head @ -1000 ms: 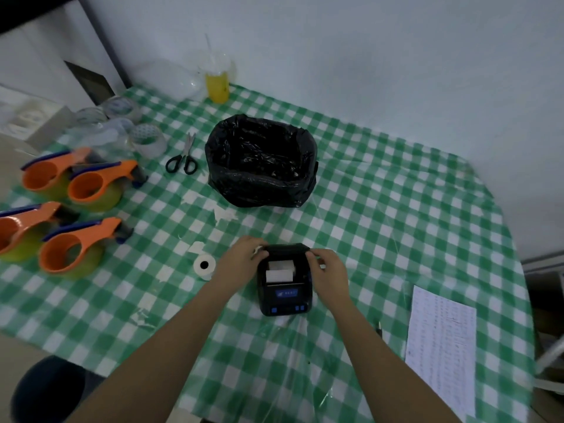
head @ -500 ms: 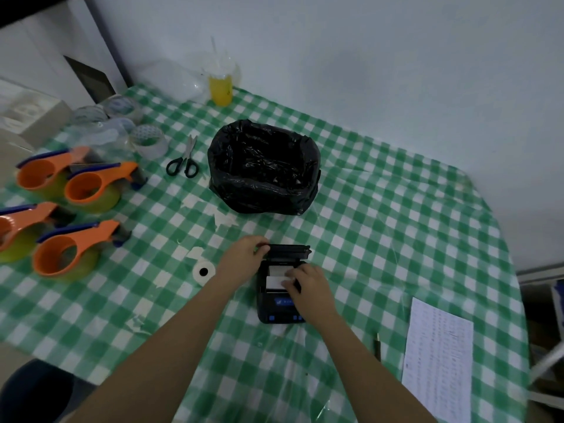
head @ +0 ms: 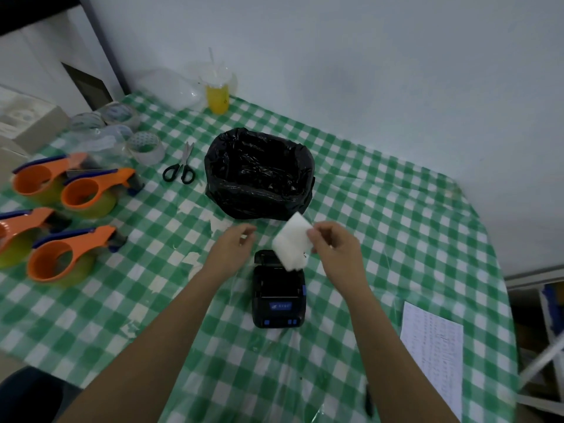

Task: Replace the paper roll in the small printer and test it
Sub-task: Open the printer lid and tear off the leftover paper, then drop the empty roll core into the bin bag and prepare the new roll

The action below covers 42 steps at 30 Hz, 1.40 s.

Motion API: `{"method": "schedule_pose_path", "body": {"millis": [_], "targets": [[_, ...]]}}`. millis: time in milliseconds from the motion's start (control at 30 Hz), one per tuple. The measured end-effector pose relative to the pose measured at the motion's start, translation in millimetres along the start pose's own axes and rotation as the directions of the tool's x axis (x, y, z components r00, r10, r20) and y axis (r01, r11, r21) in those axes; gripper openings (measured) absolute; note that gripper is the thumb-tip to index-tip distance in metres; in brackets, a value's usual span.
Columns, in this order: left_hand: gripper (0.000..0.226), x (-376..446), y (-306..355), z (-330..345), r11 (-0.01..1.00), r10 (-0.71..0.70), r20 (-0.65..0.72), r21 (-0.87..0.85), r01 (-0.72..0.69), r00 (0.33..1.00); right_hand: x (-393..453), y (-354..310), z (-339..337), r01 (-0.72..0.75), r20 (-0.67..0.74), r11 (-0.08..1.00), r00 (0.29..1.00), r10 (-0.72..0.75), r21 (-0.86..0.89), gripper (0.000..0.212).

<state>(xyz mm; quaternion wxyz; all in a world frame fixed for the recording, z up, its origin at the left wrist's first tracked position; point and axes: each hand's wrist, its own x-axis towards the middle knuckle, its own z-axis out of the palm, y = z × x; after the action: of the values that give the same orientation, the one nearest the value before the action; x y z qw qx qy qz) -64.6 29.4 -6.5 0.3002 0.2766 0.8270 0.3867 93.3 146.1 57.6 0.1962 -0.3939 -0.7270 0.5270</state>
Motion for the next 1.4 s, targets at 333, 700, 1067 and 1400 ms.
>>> {"method": "schedule_pose_path", "body": {"millis": [333, 700, 1067, 1400], "targets": [[0.031, 16.4, 5.7, -36.0, 0.996, -0.066, -0.082, 0.056, 0.071, 0.994, 112.6, -48.3, 52.9, 0.03, 0.036, 0.993, 0.999, -0.026, -0.115, 0.031], [0.092, -21.4, -73.5, -32.7, 0.824, -0.282, 0.075, 0.529, 0.202, 0.956, 10.6, 14.9, 77.6, 0.073, 0.17, 0.98, 0.985, -0.041, -0.187, 0.025], [0.044, -29.5, -84.9, -21.5, 0.888, -0.184, 0.043, 0.435, 0.148, 0.982, -30.8, 48.1, 57.9, 0.081, 0.128, 0.96, 0.991, -0.047, -0.269, 0.023], [0.052, -63.0, -1.4, -2.7, 0.97, 0.124, 0.234, -0.233, -0.068, 0.964, -50.8, 44.3, 48.9, -0.279, 0.3, 0.95, 0.926, 0.228, 0.139, 0.03]]}}
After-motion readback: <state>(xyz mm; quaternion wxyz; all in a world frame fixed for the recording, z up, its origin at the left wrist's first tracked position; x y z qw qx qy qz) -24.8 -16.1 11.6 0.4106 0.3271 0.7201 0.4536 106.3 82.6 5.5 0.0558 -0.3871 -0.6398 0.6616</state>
